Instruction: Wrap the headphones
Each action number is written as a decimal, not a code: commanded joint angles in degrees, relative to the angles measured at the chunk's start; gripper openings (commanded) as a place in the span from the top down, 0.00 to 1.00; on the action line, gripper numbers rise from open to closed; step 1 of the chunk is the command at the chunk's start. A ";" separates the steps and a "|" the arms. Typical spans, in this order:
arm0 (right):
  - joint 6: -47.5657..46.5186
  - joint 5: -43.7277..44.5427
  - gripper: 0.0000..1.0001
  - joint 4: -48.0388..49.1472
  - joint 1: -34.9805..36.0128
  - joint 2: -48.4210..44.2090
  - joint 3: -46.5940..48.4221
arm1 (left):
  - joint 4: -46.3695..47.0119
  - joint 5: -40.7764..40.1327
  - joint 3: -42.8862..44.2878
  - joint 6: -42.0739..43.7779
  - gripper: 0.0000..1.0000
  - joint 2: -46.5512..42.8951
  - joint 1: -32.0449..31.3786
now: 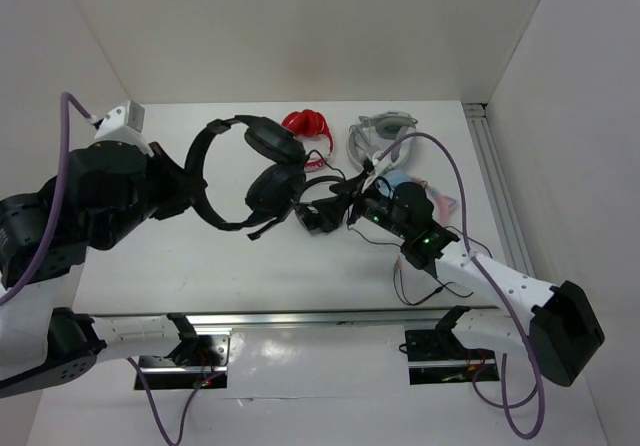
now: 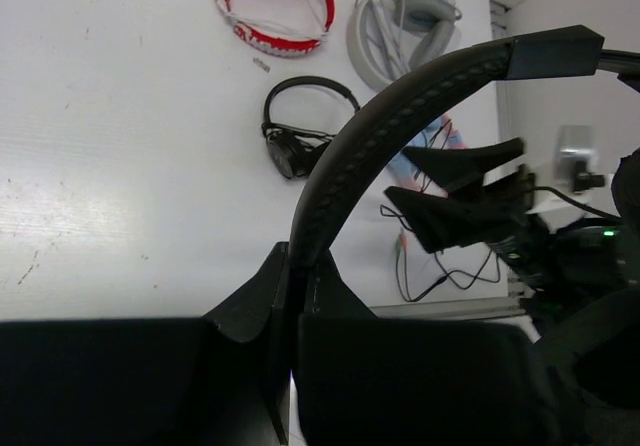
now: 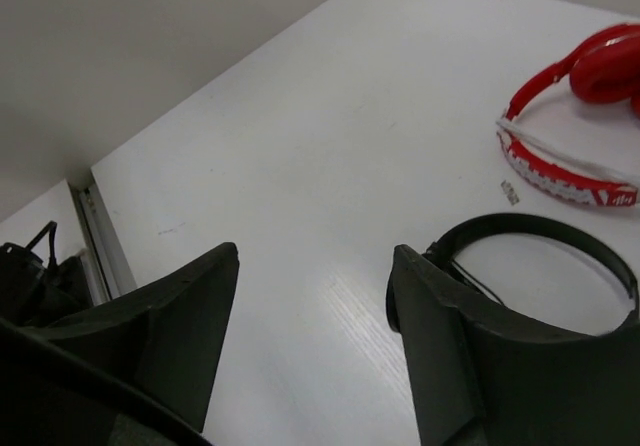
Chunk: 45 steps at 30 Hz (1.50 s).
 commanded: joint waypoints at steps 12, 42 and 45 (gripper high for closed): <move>6.98 7.19 1.00 9.96 -0.35 9.26 -3.88 | 10.33 -6.15 3.76 -4.90 1.00 2.42 4.50; 7.44 35.88 1.00 -9.83 17.22 22.97 13.08 | 33.16 4.58 -25.14 -25.03 1.00 -1.26 15.05; 1.81 29.98 1.00 -15.34 20.99 26.38 18.95 | 38.53 2.90 -31.39 -25.04 1.00 -3.37 15.66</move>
